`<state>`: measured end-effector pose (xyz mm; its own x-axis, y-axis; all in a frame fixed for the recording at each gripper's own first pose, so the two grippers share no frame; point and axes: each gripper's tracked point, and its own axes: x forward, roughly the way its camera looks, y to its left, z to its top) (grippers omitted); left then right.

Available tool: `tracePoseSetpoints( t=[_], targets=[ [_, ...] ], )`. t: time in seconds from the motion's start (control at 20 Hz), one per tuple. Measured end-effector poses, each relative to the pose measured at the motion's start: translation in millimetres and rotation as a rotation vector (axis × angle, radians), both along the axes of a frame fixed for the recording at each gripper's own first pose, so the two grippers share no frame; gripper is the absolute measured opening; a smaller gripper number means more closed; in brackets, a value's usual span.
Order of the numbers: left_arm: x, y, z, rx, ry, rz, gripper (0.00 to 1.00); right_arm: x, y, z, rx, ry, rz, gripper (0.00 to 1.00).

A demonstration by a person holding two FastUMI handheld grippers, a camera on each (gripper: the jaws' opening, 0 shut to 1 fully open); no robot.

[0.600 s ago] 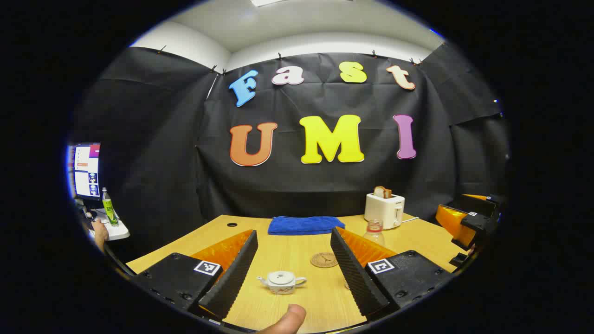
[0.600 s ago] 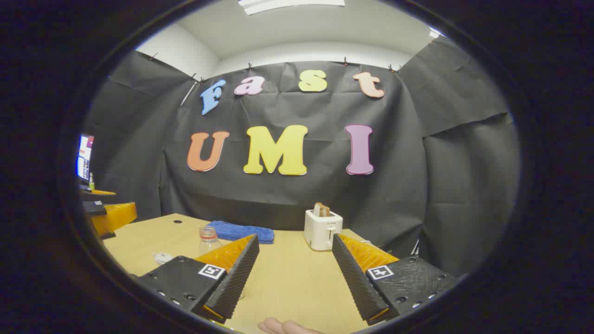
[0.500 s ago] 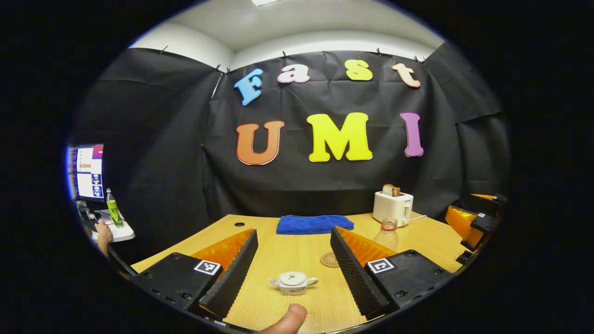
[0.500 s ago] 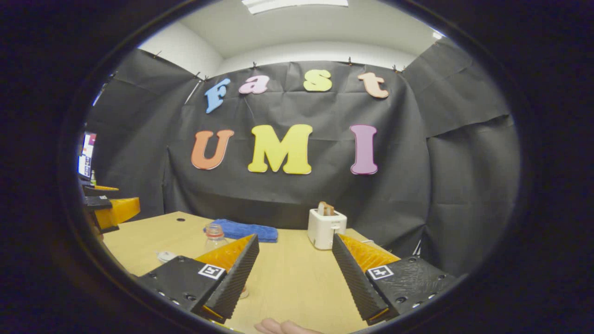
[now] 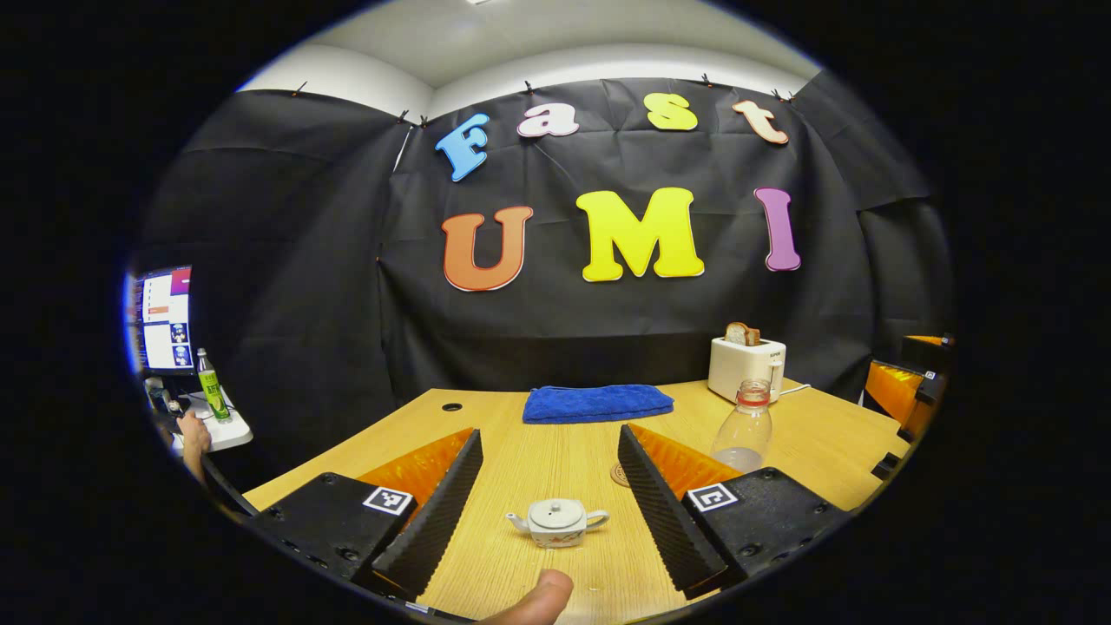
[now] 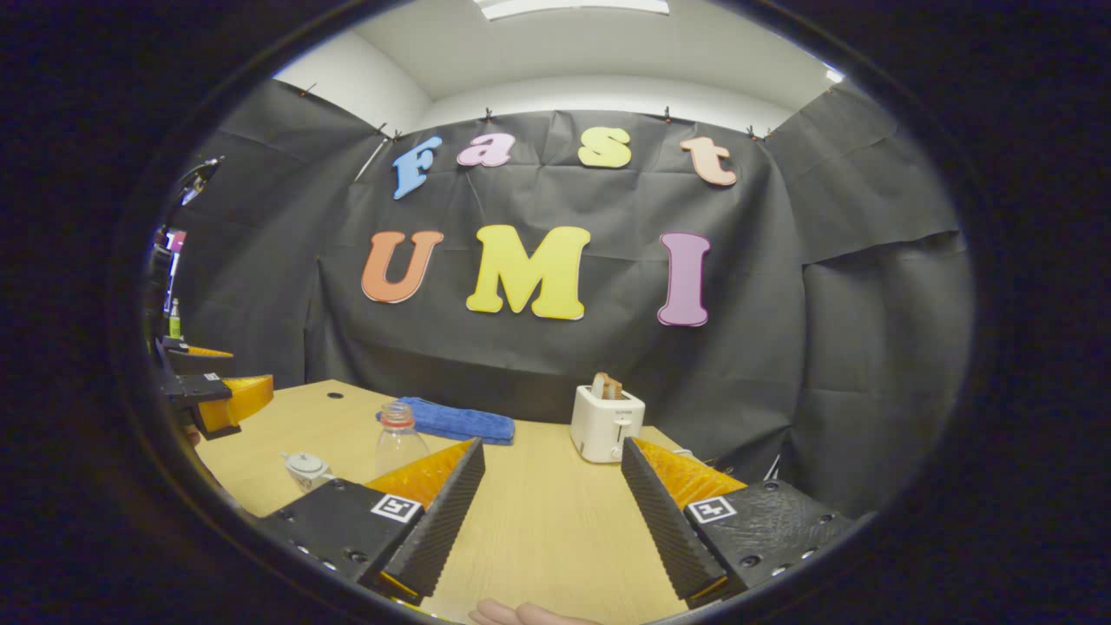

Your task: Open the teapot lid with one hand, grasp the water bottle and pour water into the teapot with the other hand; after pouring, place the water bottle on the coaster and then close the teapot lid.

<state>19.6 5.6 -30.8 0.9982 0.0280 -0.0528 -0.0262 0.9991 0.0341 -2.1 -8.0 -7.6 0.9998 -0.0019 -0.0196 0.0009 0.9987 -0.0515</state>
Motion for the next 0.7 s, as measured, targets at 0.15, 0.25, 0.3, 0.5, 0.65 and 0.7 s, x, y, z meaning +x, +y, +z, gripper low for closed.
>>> tracePoseSetpoints(
  t=[0.15,0.25,0.3,0.5,0.65,0.7],
  targets=[
    [2.7,-0.7,-6.8,-0.006,0.017,-0.002,0.99,5.2,-8.2,-4.7,0.009,0.011,-0.016,0.95],
    [4.6,0.1,-7.6,-0.008,0.021,0.004,0.99,7.9,-8.0,-9.8,0.016,0.028,-0.017,0.95],
    [4.5,2.6,-7.8,-0.011,0.022,0.004,0.99,8.1,-8.7,-11.4,0.016,0.033,-0.018,0.95],
    [10.1,6.1,-9.7,-0.035,0.011,0.014,0.99,9.1,-6.8,-11.7,0.002,0.031,-0.019,0.97],
    [24.3,9.9,-18.7,-0.053,-0.002,0.014,0.99,10.6,-6.2,-16.0,-0.016,0.040,-0.025,0.95],
    [29.0,10.1,-26.0,-0.068,0.002,0.014,0.99,11.0,-4.9,-15.8,-0.018,0.039,-0.024,0.97]
  ],
)
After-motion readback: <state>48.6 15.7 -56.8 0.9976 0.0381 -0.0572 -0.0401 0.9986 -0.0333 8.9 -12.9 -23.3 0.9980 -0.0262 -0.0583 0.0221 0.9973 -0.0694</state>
